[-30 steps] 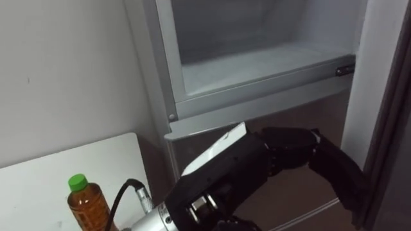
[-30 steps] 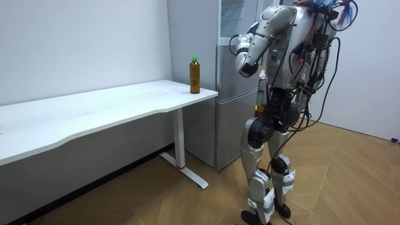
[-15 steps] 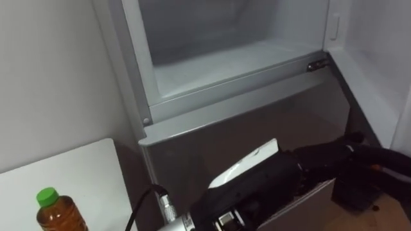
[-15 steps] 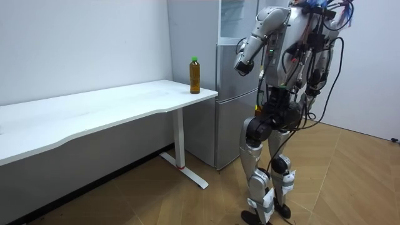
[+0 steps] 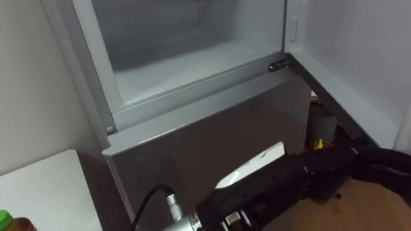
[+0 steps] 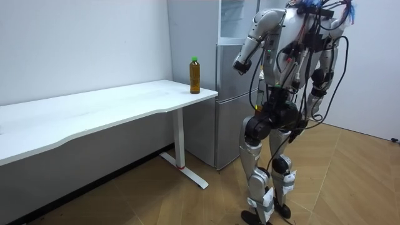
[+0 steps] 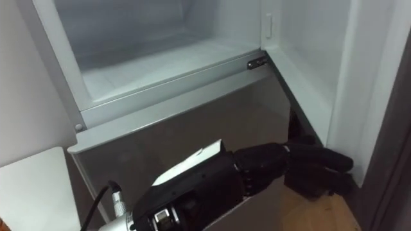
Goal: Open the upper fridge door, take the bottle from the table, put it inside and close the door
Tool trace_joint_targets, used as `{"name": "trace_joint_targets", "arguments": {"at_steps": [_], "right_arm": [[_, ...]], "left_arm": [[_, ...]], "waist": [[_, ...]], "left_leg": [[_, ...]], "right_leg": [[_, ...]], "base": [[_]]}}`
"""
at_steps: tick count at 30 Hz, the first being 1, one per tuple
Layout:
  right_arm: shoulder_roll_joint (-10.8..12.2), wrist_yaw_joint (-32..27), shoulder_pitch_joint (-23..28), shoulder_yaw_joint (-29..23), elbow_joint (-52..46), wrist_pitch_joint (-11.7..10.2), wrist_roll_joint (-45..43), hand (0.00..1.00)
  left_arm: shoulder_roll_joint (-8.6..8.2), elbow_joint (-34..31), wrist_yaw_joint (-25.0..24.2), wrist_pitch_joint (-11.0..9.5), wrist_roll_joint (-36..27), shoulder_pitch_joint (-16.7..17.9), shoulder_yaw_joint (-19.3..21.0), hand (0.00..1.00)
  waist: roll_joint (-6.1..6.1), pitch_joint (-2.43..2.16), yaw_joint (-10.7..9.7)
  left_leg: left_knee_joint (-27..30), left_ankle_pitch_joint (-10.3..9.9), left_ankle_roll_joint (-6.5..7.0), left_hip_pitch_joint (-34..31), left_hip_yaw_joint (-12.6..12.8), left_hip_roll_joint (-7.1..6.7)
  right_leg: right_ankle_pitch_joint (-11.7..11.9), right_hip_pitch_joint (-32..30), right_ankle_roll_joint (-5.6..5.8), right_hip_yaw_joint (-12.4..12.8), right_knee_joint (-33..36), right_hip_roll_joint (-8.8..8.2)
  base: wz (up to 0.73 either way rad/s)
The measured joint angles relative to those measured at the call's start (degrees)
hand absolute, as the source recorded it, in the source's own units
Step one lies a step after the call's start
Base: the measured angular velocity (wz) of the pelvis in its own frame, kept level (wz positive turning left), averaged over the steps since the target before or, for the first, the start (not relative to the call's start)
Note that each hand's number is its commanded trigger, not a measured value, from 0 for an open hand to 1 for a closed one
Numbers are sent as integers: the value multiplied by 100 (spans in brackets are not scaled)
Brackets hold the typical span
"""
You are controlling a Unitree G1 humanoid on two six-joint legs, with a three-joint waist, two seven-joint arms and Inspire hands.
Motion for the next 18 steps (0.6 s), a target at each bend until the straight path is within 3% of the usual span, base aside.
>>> {"name": "trace_joint_targets", "arguments": {"at_steps": [13, 18], "right_arm": [[-32, -41, -40, -51, -38, 111, -222, 0], [-22, -41, -93, 146, -51, 107, -226, 0]], "left_arm": [[6, 3, -15, 107, 154, 0, -2, 0], [1, 2, -45, 107, 157, -12, 0, 0]], "waist": [[-3, 1, 53], [-18, 7, 132]], "left_leg": [[48, -13, -27, -18, -89, 16], [191, -12, -26, -170, -288, 17]], "right_leg": [[-13, 37, -26, -163, -5, -9], [-23, 27, -34, -349, -2, -35]], "base": [[4], [19]]}}
